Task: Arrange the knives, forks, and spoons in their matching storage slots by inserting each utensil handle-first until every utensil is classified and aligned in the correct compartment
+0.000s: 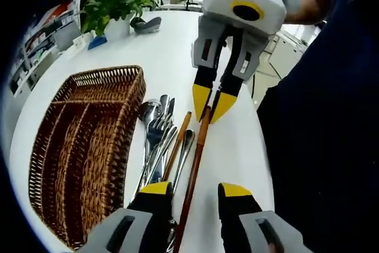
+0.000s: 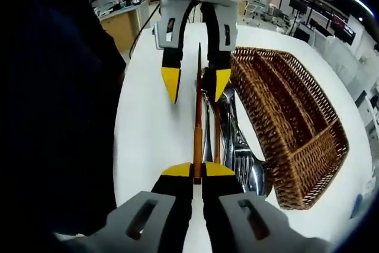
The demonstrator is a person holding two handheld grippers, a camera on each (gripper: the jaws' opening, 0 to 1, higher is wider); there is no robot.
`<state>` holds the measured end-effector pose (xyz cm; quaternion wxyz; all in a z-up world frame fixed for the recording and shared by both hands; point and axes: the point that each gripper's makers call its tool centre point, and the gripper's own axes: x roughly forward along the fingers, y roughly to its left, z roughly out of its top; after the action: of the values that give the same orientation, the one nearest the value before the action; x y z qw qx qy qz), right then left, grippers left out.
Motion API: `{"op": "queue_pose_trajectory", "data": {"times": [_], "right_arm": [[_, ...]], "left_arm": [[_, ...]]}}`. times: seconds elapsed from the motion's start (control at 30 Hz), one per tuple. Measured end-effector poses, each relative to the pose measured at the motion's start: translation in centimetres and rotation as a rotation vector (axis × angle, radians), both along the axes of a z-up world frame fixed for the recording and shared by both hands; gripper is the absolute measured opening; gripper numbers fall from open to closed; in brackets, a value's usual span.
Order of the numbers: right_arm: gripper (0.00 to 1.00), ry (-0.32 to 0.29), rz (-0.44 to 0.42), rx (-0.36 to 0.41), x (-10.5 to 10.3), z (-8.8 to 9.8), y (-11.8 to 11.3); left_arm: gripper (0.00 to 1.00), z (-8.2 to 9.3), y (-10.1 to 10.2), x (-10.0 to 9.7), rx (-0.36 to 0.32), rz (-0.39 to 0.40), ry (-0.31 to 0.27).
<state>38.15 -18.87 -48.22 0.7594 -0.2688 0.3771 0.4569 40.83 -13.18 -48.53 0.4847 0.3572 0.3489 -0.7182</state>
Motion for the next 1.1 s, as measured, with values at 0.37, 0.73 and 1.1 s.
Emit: {"op": "queue_pose_trajectory", "data": {"times": [0.37,0.73,1.1], "right_arm": [[0.03,-0.035,0.109,-0.037,0.6,1.0,0.3],[0.03,-0.067,0.176,-0.065,1.1,1.9,0.4],[0.03,-0.073,0.257,-0.131,1.0,1.8,-0.1]], "left_arm": [[0.15,0.4,0.5,-0.3,0.094,-0.045,0.045],[0.06,0.3,0.9,-0.4,0.165,-0.064,0.072],[0.07,0.1,1.6,-0.9,0.223,-0.078,0.087]]}}
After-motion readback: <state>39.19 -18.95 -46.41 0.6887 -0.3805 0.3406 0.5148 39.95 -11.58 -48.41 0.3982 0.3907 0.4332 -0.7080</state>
